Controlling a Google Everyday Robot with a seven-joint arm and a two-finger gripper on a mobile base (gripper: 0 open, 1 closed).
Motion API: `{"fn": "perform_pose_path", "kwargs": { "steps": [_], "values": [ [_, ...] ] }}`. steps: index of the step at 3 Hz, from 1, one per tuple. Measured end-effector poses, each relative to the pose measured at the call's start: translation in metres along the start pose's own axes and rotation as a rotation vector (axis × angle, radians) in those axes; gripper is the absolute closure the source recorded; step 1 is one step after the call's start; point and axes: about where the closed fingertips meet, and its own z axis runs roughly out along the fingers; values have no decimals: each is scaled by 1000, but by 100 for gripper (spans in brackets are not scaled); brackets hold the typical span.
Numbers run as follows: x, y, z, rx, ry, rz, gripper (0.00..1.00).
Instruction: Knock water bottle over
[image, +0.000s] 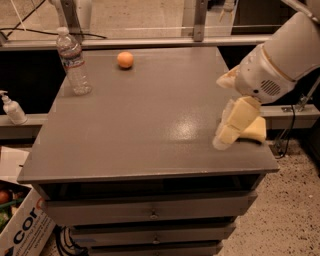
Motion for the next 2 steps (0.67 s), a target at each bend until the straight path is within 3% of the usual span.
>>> {"fn": "perform_pose_path", "kwargs": {
  "steps": [1,2],
  "values": [
    [19,3,-26,46,87,-13,0],
    [34,1,-32,56,53,-8,0]
  ]
}}
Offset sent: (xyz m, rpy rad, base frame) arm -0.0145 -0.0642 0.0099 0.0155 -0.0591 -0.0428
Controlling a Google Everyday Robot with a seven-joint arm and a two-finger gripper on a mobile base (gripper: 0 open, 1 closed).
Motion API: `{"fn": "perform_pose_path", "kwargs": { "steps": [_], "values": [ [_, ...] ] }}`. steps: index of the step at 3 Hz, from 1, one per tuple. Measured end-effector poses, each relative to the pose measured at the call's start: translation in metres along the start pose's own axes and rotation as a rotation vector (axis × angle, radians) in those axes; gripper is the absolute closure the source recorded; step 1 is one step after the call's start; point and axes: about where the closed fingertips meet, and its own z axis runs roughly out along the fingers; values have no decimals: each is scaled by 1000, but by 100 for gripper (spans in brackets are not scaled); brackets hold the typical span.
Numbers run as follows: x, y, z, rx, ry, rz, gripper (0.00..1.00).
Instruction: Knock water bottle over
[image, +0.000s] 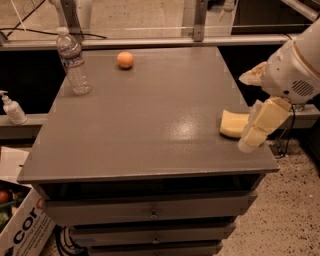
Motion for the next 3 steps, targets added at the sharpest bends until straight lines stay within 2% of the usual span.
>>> {"fn": "perform_pose_path", "kwargs": {
  "steps": [1,2,3],
  "values": [
    [-9,-17,4,11,-120,17,0],
    [-38,-42,14,9,-275,30,0],
    [-79,-59,21,-7,-416,38,0]
  ]
}}
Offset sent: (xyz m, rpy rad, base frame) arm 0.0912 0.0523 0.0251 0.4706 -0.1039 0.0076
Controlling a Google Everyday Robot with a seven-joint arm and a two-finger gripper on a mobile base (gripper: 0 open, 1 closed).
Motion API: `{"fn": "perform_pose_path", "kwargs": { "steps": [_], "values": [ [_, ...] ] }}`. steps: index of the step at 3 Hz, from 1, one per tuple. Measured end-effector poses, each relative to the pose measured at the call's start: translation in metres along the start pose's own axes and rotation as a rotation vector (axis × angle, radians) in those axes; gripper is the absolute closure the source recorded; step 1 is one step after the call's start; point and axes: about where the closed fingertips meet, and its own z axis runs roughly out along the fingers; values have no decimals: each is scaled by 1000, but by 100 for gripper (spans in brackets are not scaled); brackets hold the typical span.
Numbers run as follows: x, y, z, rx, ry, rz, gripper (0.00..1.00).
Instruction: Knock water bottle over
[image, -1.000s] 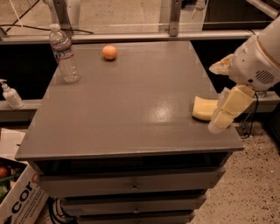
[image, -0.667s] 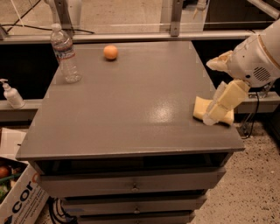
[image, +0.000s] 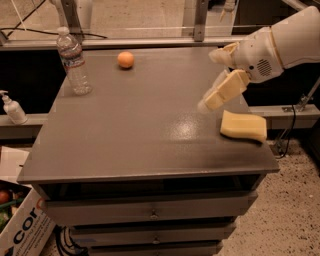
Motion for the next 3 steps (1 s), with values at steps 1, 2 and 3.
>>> {"fn": "perform_pose_path", "kwargs": {
  "steps": [1,2,3],
  "values": [
    [-38,1,34,-33,-100,-15,0],
    [-72,14,79,-85,-143,-45,0],
    [-72,14,79,-85,-143,-45,0]
  ]
}}
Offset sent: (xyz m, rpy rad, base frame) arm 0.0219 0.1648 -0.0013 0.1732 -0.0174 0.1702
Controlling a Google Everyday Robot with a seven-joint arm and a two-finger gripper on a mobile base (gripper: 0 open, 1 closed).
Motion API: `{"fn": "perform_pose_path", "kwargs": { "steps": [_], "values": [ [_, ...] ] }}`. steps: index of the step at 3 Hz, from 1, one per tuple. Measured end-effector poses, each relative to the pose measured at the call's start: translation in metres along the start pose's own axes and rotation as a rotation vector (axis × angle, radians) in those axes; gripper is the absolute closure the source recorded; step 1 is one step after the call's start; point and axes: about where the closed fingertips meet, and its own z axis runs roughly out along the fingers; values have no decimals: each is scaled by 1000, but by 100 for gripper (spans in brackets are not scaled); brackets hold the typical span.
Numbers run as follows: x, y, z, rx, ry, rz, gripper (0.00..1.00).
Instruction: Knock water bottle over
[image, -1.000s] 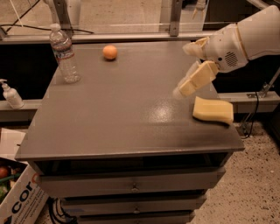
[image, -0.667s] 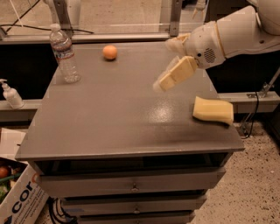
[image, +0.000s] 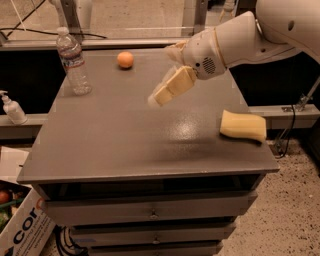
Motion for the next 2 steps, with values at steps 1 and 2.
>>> {"fn": "perform_pose_path", "kwargs": {
  "steps": [1,2],
  "values": [
    [-5,-9,23,-18,-34,-7,0],
    [-16,-19,58,-42,-86,-13,0]
  ]
}}
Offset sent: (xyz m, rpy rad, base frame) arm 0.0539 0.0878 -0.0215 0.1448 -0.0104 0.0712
